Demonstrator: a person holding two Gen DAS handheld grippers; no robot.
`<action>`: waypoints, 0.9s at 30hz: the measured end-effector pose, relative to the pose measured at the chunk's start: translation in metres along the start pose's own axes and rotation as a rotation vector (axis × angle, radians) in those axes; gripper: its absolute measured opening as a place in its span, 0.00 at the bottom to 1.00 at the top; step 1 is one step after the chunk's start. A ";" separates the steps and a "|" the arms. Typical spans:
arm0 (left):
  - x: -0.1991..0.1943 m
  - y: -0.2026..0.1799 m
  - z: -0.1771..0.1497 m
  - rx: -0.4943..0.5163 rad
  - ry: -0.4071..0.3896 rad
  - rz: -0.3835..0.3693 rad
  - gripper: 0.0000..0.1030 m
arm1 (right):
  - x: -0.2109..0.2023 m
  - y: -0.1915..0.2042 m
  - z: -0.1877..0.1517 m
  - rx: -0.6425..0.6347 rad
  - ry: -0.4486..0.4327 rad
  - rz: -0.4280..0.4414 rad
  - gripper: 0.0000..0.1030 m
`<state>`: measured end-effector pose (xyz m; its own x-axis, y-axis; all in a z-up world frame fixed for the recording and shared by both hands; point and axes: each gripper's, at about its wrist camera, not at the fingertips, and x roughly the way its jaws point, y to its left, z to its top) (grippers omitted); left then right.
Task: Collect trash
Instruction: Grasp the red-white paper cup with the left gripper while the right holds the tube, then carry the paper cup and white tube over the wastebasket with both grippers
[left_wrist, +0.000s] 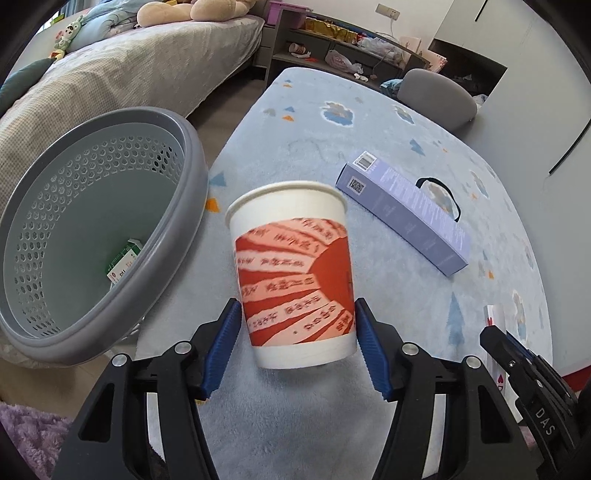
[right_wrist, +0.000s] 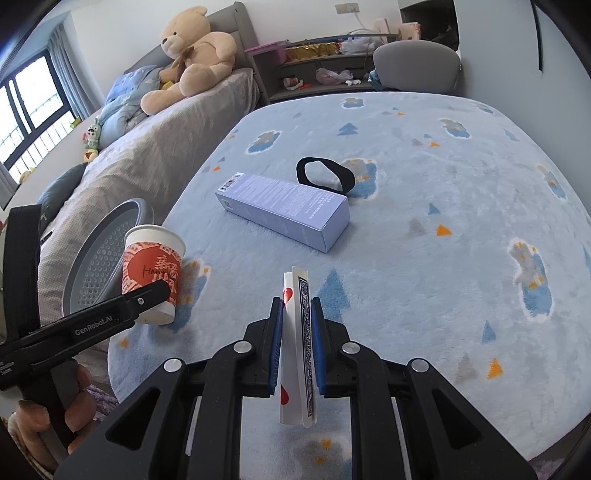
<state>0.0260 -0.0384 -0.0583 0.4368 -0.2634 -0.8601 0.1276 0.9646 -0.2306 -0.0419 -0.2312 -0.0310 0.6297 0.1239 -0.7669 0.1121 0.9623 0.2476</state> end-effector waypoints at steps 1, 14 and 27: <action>0.005 -0.001 0.000 0.000 0.011 0.006 0.58 | 0.000 0.000 0.000 0.000 0.001 0.000 0.15; -0.001 0.002 0.001 0.014 -0.031 0.039 0.53 | 0.002 0.000 0.001 -0.001 -0.003 0.000 0.15; -0.059 0.030 0.008 0.057 -0.190 0.139 0.53 | 0.000 0.036 0.012 -0.052 -0.019 0.031 0.15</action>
<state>0.0109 0.0063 -0.0105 0.6126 -0.1305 -0.7796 0.1026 0.9911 -0.0853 -0.0293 -0.1999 -0.0150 0.6470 0.1492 -0.7477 0.0529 0.9695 0.2393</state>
